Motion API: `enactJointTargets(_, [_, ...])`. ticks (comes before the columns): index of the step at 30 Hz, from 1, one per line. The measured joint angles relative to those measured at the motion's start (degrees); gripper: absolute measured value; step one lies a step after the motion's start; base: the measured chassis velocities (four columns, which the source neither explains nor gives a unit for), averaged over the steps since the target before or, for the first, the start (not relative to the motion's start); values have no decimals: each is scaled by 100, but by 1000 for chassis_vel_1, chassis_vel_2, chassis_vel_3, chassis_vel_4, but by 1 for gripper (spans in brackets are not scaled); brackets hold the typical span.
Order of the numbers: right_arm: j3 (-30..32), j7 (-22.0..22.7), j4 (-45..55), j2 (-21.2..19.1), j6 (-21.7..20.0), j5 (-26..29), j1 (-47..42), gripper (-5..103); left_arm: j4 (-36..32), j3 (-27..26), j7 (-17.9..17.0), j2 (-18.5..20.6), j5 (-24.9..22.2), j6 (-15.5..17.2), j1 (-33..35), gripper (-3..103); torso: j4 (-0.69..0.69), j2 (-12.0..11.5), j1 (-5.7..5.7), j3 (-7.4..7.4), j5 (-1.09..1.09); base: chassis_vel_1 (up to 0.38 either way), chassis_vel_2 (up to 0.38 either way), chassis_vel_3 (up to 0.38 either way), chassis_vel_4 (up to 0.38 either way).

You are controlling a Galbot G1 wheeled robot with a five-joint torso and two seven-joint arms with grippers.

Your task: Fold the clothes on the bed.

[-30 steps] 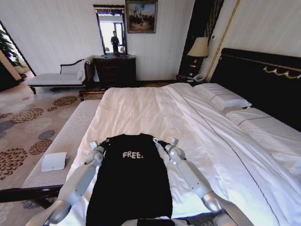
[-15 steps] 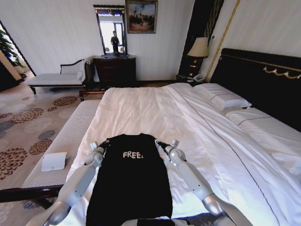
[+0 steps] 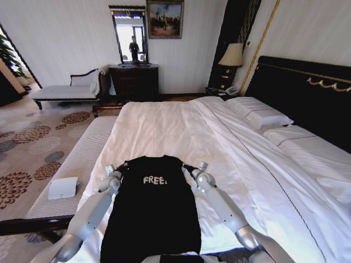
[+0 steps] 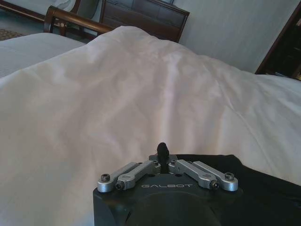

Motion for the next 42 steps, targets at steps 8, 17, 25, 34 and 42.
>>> enactJointTargets(8, [-246, 16, 487, -211, 272, -612, 2, 0, -428, -31, -63, 163, -41, -17, 29, 2, 0, 0, 0, 0, 1, 0, 0, 0, 0])
enactJointTargets(17, [-602, 321, 637, -489, 577, -1312, 442, 0, -839, -66, -309, 411, -96, -73, -219, 2, 0, 0, 0, 0, 0, 0, 0, 0, 0])
enactJointTargets(25, [-1074, 542, 78, -417, 689, -1524, 1174, 0, -367, 301, -399, 524, -318, -104, -959, 2, 0, 0, 0, 1, -1, 0, 0, 0, 0])
enactJointTargets(34, [-1380, 599, -1184, 20, 833, -1664, 2002, 0, 648, 811, -301, 308, -349, -144, -1874, 2, 1, -1, 1, 2, -1, 0, 0, 0, 0])
enactJointTargets(42, [-1394, 442, -2423, 519, 1004, -1838, 2775, 0, 1624, 1234, -221, -45, -192, -39, -2852, 2, 0, -1, 2, 1, 1, 0, 0, 0, 0])
